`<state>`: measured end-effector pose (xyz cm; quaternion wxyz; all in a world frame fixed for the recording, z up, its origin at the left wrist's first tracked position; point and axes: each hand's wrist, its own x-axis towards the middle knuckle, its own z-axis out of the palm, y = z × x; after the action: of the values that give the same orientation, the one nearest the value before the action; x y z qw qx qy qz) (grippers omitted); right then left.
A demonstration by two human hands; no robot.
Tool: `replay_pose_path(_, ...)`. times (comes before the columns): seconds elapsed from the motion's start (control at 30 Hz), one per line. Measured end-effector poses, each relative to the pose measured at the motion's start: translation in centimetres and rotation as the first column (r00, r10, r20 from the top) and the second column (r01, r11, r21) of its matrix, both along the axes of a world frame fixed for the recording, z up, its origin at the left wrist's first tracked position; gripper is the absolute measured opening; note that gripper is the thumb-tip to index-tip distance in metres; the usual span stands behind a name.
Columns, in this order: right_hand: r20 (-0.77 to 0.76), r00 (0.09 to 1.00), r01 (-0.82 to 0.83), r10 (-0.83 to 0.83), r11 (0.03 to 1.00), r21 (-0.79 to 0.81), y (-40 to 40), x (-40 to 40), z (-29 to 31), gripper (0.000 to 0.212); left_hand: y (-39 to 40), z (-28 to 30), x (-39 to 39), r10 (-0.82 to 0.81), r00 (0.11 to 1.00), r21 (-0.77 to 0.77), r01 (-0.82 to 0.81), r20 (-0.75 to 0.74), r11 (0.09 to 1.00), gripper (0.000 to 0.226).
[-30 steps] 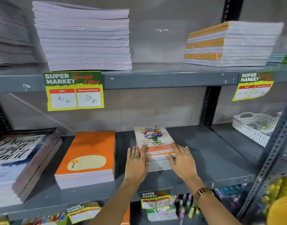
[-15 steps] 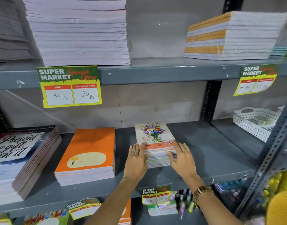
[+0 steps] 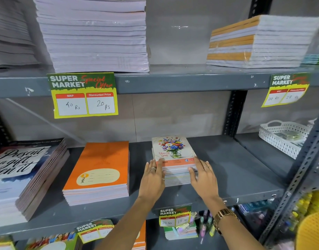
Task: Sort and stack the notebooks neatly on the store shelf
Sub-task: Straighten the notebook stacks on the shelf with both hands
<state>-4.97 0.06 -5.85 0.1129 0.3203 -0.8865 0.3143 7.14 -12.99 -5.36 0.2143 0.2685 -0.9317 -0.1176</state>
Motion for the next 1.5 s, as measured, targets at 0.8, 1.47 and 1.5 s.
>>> replay_pose_path(0.8,-0.537,0.81,-0.172,0.234,0.971,0.163,-0.4,-0.9,1.4,0.055,0.1,0.0,-0.9,-0.046,0.998,-0.186,0.051,0.035,0.981,0.059)
replay_pose_path(1.47,-0.458,0.866,-0.209,0.203,0.977,0.038,-0.8,-0.7,1.1,0.051,0.0,-0.2,-1.0,-0.048,0.999,-0.21,0.048,0.007,0.976,0.057)
replay_pose_path(1.5,-0.431,0.879,-0.216,0.205,0.976,0.024,-0.8,-0.7,1.2,0.049,0.1,-0.2,-1.0,-0.046,0.999,-0.206,0.045,-0.001,0.977,0.057)
